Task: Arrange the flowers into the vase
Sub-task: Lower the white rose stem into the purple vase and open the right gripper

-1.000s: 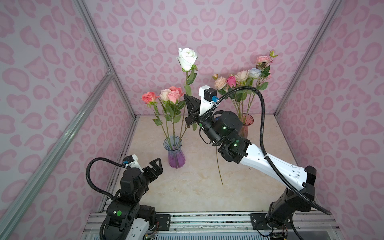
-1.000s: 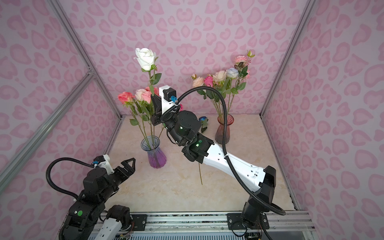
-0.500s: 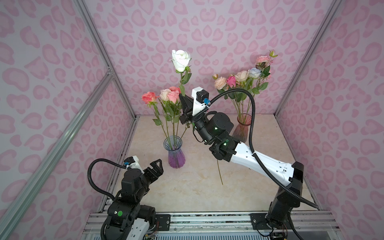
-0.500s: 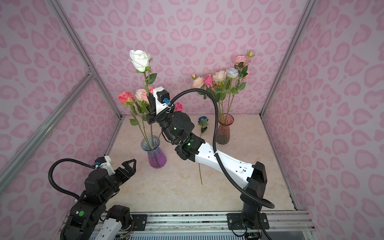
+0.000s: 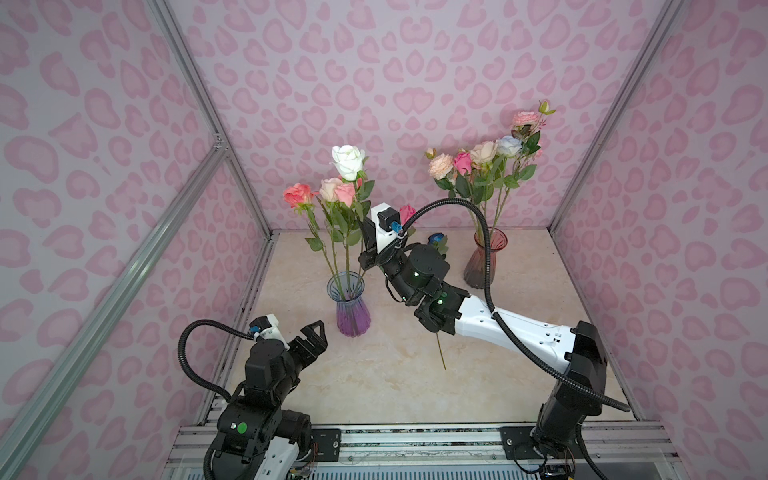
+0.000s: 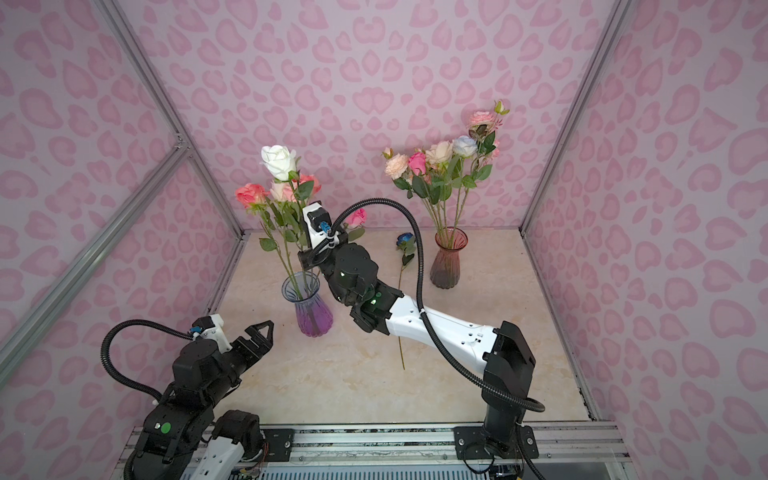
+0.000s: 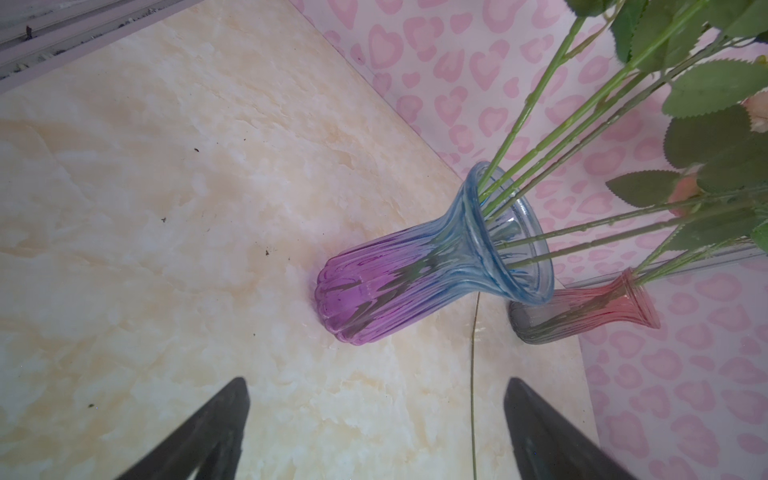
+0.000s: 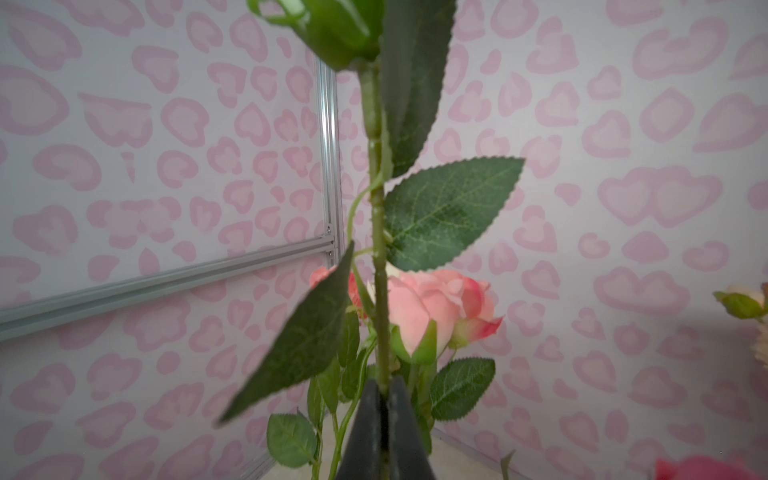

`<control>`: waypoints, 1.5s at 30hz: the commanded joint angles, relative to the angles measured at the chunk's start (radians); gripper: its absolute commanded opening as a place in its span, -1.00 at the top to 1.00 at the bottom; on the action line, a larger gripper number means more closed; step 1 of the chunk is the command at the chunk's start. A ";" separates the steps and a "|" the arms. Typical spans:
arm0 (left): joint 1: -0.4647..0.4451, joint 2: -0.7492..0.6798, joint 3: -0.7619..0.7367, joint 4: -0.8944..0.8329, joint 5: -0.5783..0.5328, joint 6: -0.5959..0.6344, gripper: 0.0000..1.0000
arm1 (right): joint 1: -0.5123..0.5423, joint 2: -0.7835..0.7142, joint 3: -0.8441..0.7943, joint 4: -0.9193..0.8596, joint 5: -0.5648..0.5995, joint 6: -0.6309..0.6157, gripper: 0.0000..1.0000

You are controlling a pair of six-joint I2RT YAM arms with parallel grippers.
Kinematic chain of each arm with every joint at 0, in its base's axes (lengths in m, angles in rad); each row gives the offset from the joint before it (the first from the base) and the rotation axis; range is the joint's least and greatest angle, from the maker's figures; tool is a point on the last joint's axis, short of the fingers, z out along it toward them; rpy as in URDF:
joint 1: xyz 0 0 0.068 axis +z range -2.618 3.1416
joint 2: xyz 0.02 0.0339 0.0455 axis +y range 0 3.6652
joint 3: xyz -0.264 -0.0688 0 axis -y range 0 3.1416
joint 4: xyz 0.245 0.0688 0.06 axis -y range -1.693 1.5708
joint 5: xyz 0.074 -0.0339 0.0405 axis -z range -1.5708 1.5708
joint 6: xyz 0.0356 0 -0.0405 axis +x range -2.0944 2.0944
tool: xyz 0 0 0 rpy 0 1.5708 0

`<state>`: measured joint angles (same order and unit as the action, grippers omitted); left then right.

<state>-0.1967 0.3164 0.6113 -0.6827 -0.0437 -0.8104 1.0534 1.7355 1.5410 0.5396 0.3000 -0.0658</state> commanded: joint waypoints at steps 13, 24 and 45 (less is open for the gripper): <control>0.000 0.023 -0.022 0.062 0.039 -0.010 -0.93 | 0.016 0.029 -0.082 -0.111 0.069 0.145 0.74; 0.001 0.051 -0.012 0.076 0.052 -0.010 -0.93 | 0.014 -0.005 -0.064 -0.238 -0.012 0.197 0.33; 0.001 0.212 0.135 0.130 0.145 0.135 -0.93 | -0.059 -0.196 -0.145 -0.441 -0.175 0.327 -0.11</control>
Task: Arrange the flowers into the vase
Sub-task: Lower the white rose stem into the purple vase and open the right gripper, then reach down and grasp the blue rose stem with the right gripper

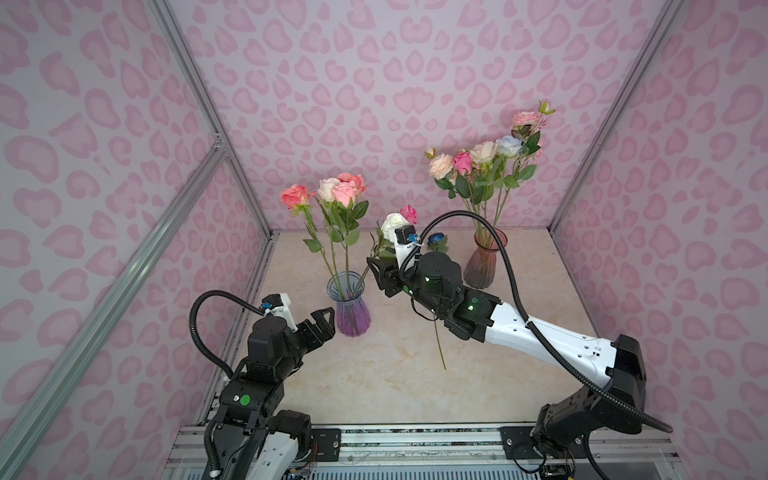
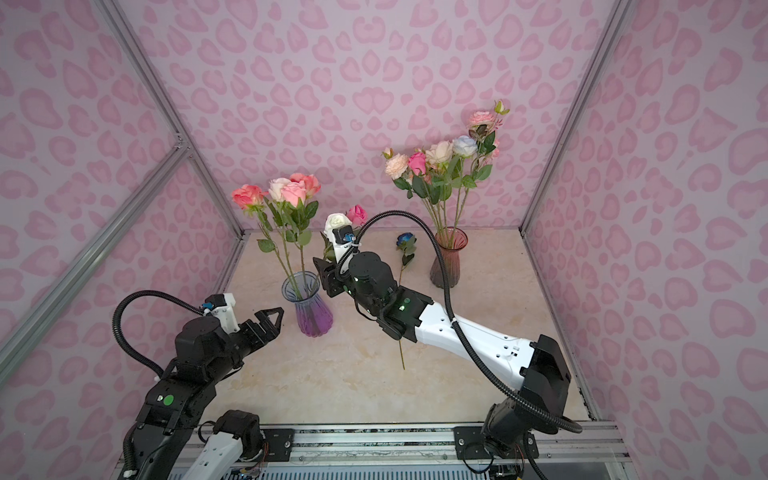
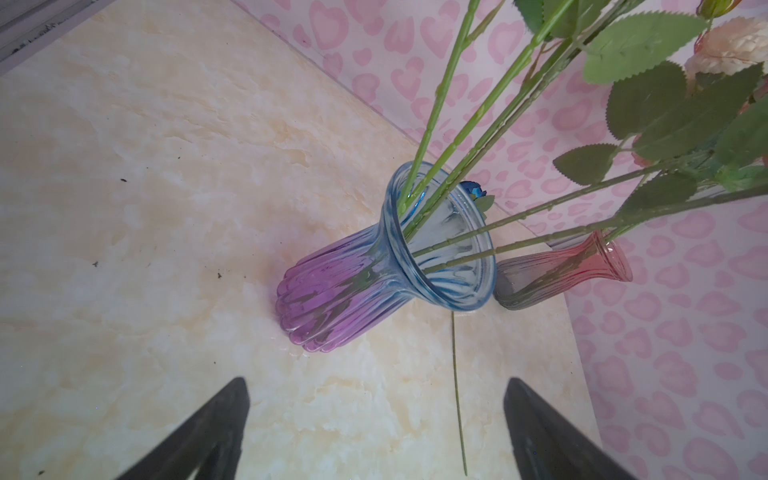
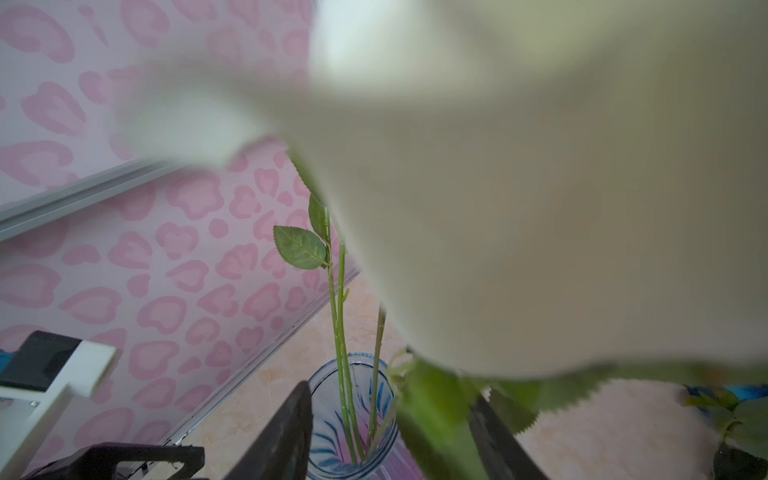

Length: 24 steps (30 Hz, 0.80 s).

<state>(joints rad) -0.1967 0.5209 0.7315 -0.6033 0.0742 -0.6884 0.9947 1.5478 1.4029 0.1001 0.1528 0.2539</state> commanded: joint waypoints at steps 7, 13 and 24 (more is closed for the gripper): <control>0.001 0.016 0.040 0.058 0.037 0.029 -0.93 | 0.013 -0.040 -0.022 0.002 -0.041 0.007 -0.16; 0.002 0.014 0.046 0.065 0.038 0.039 -0.93 | 0.011 -0.061 -0.055 -0.020 -0.044 0.036 -0.22; 0.001 -0.068 0.002 0.122 0.003 0.027 -0.94 | -0.001 -0.199 -0.254 0.054 -0.051 0.047 -0.42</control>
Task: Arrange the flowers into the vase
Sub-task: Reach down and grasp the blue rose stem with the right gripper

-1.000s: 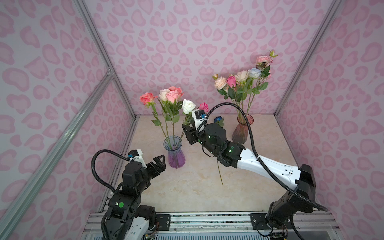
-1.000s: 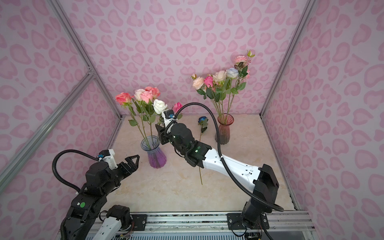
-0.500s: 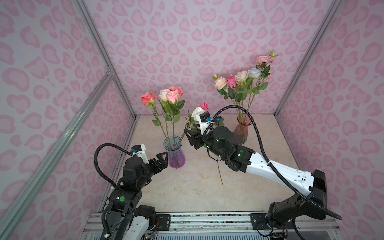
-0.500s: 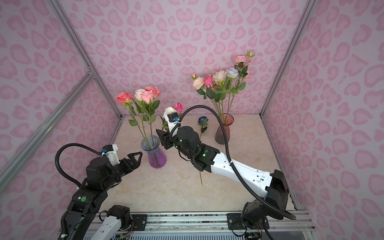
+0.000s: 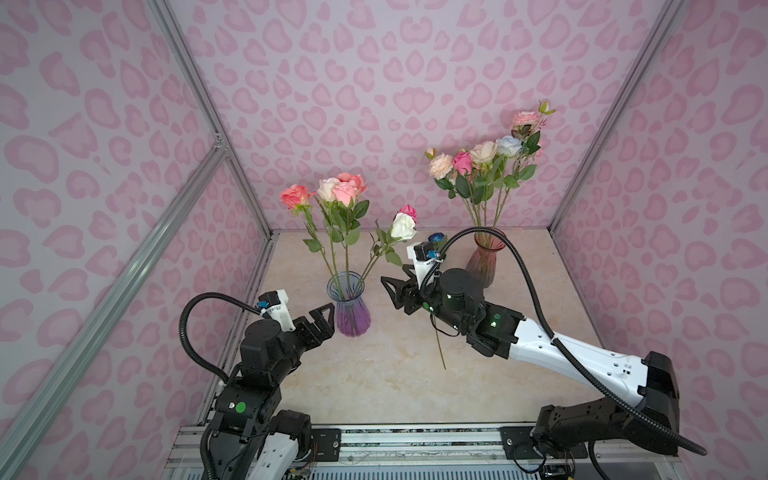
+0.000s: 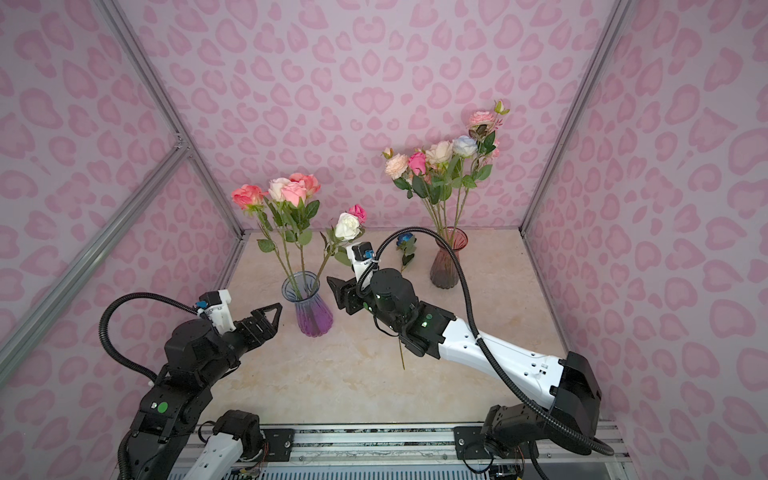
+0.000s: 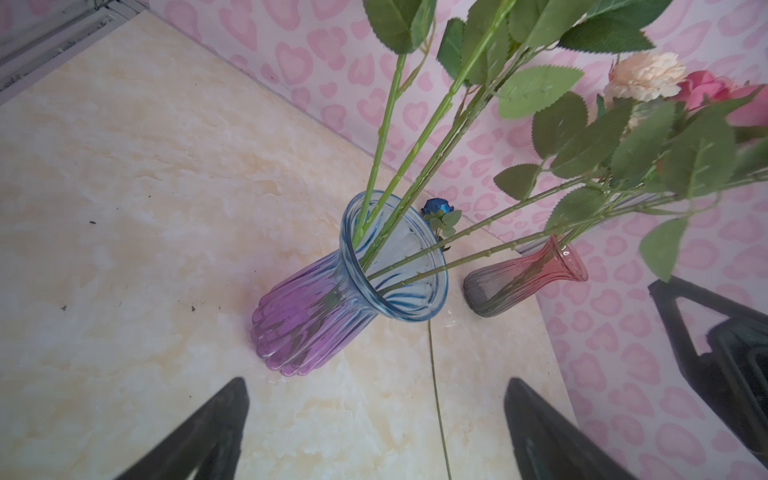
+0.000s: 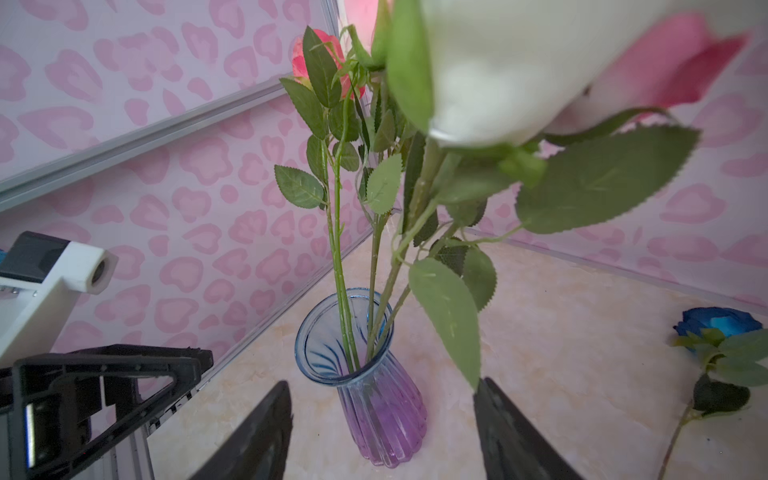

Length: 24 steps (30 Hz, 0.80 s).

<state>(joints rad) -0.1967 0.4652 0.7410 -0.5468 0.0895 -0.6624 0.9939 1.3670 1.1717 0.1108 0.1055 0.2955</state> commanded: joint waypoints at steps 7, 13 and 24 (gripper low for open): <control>0.001 0.011 -0.022 0.088 0.018 0.009 -0.94 | 0.031 -0.194 -0.188 -0.037 0.090 -0.006 -0.44; 0.002 0.039 -0.036 0.139 0.046 -0.019 -0.95 | -0.022 -0.305 -0.274 -0.127 0.148 0.025 -0.40; -0.001 -0.007 -0.209 0.220 0.212 -0.138 -0.91 | -0.316 0.007 -0.098 -0.391 0.203 0.104 0.06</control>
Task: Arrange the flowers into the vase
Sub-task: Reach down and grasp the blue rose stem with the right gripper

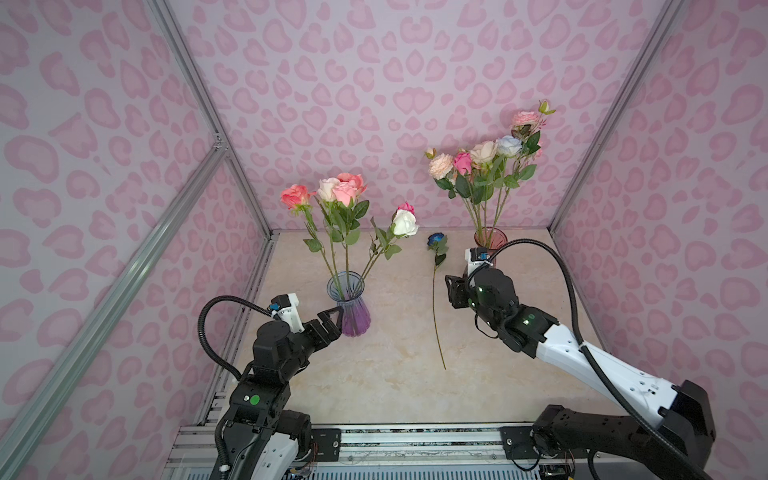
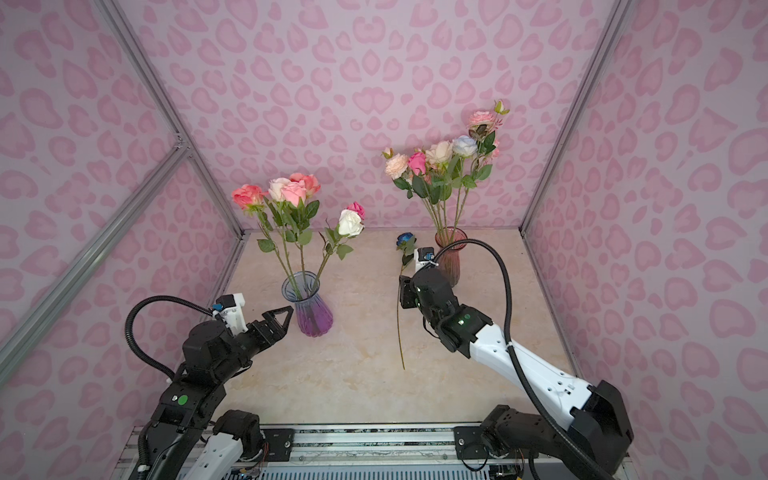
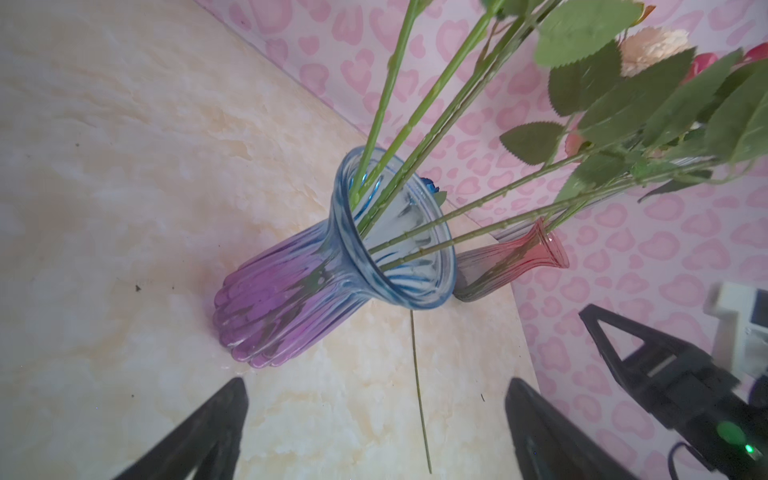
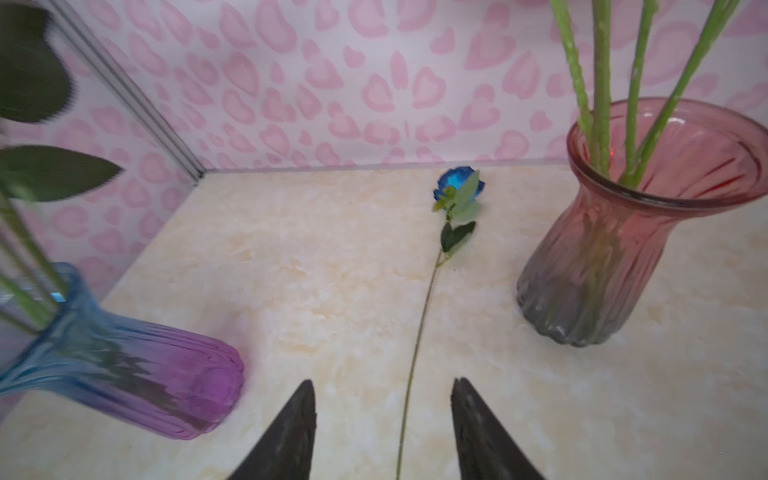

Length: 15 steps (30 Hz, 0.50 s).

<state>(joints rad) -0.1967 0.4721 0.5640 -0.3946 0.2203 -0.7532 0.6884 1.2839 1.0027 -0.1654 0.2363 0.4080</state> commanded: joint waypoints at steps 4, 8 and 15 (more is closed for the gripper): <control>0.000 -0.062 -0.079 0.044 0.087 -0.062 -0.88 | -0.028 0.305 0.245 -0.231 0.124 -0.014 0.21; -0.001 -0.109 -0.085 0.017 0.068 -0.061 -0.89 | -0.058 0.511 0.415 -0.333 0.089 0.026 0.09; 0.000 -0.126 -0.085 -0.009 0.059 -0.051 -0.91 | -0.104 0.742 0.595 -0.381 0.038 0.102 -0.12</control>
<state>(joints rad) -0.1982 0.3538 0.4808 -0.4034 0.2829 -0.8093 0.5957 1.9778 1.5623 -0.4969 0.2905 0.4618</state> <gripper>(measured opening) 0.957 0.566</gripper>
